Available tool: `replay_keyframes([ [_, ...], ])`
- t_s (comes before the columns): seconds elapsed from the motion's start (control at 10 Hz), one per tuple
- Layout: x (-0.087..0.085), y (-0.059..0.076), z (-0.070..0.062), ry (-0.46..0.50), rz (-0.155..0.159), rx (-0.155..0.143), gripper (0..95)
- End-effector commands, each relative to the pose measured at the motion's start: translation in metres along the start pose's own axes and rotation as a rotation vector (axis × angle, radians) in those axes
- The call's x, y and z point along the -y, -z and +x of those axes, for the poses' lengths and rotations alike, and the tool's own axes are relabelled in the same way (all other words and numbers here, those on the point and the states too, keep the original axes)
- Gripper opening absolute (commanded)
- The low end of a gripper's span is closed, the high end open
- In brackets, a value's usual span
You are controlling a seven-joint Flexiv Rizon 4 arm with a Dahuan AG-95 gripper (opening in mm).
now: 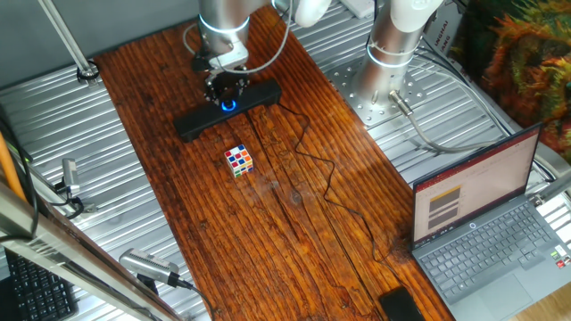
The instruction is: Turn the knob to increase the volume of the speaker
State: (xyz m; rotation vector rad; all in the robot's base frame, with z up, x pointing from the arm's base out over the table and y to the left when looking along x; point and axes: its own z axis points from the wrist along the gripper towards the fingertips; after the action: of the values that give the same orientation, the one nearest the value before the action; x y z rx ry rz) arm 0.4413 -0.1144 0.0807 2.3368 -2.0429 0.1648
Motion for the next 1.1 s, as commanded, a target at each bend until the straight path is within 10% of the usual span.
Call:
replay_keyframes([
  [0.1, 0.0035, -0.0006, -0.0016, 0.133, -0.006, 0.024, 38.0],
  [0.4, 0.0056, -0.0013, -0.0025, 0.191, -0.009, 0.053, 38.0],
  [0.5, 0.0057, -0.0012, -0.0027, 0.202, -0.013, 0.056, 57.0],
  [0.7, 0.0057, -0.0005, -0.0029, 0.222, -0.025, 0.063, 57.0],
  [0.8, 0.0055, -0.0004, -0.0030, 0.225, -0.028, 0.068, 38.0],
  [1.1, 0.0036, -0.0008, -0.0037, 0.223, -0.035, 0.071, 38.0],
])
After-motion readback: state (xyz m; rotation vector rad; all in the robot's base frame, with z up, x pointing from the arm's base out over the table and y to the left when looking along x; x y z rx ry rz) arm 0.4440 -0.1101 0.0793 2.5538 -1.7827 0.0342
